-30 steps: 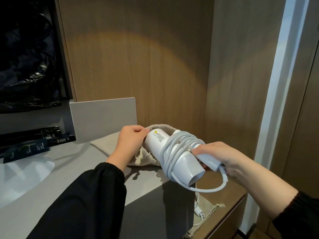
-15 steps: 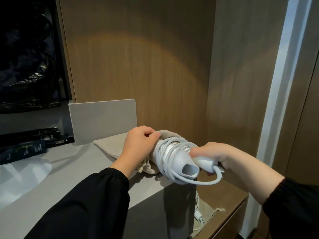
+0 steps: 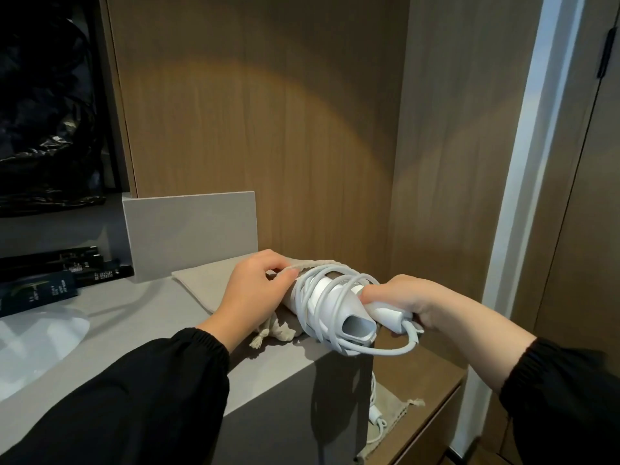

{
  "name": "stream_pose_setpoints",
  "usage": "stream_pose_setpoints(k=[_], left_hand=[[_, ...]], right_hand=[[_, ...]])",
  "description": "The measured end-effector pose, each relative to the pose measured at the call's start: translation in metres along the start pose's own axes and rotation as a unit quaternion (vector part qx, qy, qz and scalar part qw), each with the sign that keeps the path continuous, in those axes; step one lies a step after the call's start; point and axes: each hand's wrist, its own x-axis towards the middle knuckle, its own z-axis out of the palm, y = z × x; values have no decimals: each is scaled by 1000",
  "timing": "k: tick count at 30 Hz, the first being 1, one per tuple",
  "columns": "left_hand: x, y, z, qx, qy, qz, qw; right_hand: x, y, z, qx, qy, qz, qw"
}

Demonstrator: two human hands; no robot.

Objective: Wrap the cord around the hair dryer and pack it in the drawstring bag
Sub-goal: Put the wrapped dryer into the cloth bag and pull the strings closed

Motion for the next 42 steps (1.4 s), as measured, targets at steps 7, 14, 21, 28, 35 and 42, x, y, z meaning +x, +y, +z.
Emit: stream_pose_setpoints(k=[7,14,21,28,35,42], left_hand=[[0,11,-2,-102,9,-55,993],[0,17,-4,-110,-7,-39,993],[-1,13,-8,-59,-25,-5,998],[-5,15,-4,9,-141,38,989],[-5,16,-7,4,-163,19,986],[-5,15,-3,-21,-157,8,987]], right_hand=[[1,-8,3,4,38,-25,999],[-1,-25,11,-40,55,-20,997],[-3,-23,16,15,49,-8,999],[-5,-27,19,-16,72,-17,997],[-9,-39,14,-101,41,-34,993],[-2,2,-5,268,-124,-118,948]])
